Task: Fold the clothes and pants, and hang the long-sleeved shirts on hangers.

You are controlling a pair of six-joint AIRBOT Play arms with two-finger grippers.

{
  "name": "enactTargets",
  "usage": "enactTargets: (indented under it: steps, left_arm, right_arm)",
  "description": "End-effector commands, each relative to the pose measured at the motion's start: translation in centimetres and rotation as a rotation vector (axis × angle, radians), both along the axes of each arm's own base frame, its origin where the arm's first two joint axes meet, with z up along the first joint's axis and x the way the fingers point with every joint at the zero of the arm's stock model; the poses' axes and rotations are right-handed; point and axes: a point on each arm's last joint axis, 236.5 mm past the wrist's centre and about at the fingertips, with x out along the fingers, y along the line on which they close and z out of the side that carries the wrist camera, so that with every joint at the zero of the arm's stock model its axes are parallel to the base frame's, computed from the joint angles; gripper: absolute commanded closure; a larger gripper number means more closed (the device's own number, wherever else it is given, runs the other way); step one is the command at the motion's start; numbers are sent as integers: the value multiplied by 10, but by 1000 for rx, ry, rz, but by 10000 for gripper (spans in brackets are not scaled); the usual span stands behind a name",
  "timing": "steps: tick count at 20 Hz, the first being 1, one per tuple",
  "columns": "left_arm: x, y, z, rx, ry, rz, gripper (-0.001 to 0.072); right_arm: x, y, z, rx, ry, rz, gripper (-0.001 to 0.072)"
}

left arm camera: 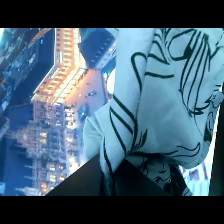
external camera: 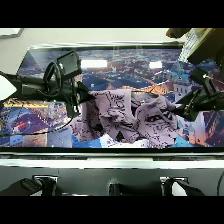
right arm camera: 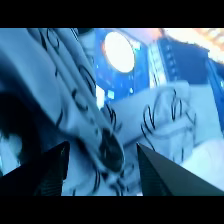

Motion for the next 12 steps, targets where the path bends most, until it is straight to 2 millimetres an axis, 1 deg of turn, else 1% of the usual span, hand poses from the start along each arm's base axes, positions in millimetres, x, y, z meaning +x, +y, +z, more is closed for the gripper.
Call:
enactTargets:
  steps: [1,4,6,8,10,11,12]
  left_arm:
    - [-5,-4,6,-28,5,-10,690]
    - [-5,-4,6,-27,5,-10,691]
    - [-5,-4,6,-27,5,-10,691]
    - [-5,-4,6,-27,5,-10,690]
    - [-5,-4,6,-28,5,-10,690]
    - [-5,-4,6,-28,5,-10,690]
    - [-5,-4,6,-27,6,-10,688]
  right_arm:
    - [8,14,-3,80,-19,32,207]
    - [4,18,-14,118,45,56,211]
    - [4,28,-12,179,63,75,271]
    - [1,32,-12,197,74,87,460]
    - [-6,35,-11,209,95,108,648]
    - [-8,37,-8,217,98,116,675]
    - [-11,38,-5,219,95,124,676]
